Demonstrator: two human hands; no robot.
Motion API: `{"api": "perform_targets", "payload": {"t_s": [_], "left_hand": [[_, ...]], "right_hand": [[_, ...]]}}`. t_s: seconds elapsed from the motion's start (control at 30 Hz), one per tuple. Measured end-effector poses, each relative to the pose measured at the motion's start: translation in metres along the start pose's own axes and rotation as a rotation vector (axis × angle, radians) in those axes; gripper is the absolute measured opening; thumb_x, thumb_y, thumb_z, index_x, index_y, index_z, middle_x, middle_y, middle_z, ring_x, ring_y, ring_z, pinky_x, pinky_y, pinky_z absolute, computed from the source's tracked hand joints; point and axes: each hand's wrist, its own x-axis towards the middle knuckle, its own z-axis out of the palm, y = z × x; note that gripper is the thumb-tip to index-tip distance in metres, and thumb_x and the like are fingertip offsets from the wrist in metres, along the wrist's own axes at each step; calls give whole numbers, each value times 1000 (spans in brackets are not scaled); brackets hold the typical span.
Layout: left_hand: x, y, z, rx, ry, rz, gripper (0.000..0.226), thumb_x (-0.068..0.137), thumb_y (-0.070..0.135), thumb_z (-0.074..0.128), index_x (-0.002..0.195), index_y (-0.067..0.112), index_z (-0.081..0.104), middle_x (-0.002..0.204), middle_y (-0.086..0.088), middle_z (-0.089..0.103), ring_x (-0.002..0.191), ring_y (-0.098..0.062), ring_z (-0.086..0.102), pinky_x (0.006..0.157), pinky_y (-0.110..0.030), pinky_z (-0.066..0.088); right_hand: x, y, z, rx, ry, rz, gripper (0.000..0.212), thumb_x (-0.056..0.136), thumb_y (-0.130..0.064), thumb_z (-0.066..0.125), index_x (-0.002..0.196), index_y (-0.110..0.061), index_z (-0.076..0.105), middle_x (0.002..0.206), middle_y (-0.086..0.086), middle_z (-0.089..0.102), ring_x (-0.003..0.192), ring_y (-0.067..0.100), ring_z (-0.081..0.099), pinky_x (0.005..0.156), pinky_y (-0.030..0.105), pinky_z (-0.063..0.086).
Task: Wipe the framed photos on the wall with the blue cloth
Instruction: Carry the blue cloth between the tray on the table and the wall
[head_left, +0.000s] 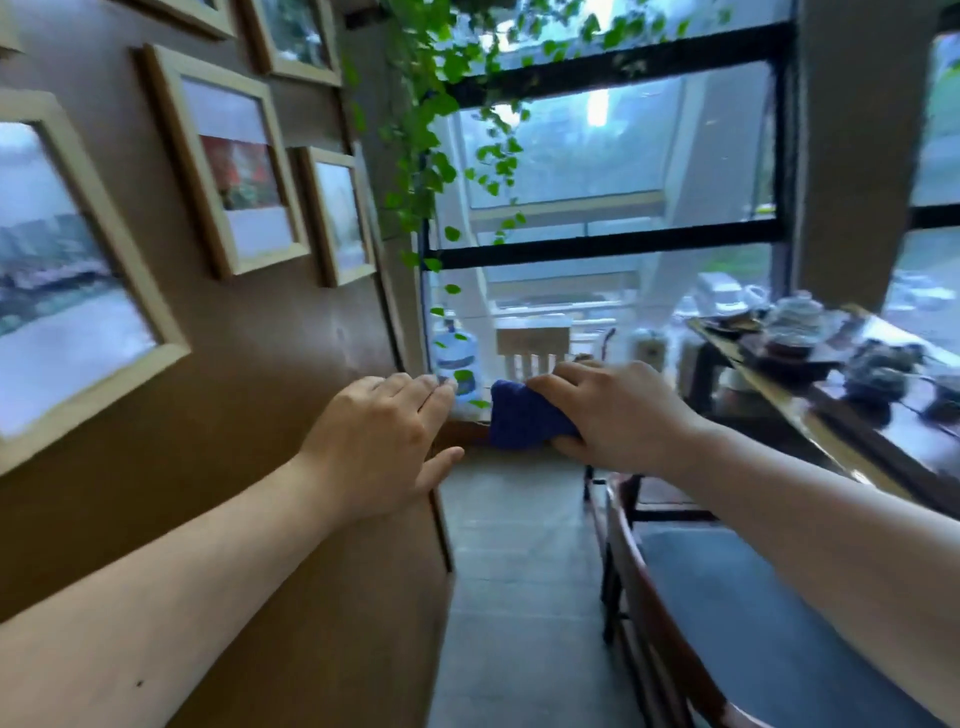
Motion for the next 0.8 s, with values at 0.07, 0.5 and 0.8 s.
{"api": "perform_targets", "payload": {"t_s": [0.07, 0.5, 0.8], "left_hand": [[8, 16, 11, -51, 16, 75, 68, 86, 57, 41, 127, 4, 57, 114, -14, 69, 94, -29, 67, 71, -40, 57], [52, 228, 15, -435, 138, 546, 69, 82, 57, 41, 127, 7, 59, 115, -8, 69, 97, -28, 67, 72, -38, 56], [75, 424, -24, -513, 140, 800, 76, 79, 58, 40, 131, 5, 54, 119, -9, 67, 102, -27, 65, 84, -36, 54]], "right_hand": [[-31, -1, 2, -5, -64, 82, 47, 74, -48, 52, 114, -22, 55, 93, -2, 64, 77, 26, 65, 48, 29, 40], [-283, -7, -34, -44, -354, 727, 49, 68, -41, 55, 112, -21, 58, 96, -2, 66, 84, 24, 66, 56, 34, 52], [-493, 29, -60, -78, -399, 1106, 52, 67, -47, 47, 113, -26, 58, 97, -3, 67, 83, 24, 67, 59, 37, 54]]}}
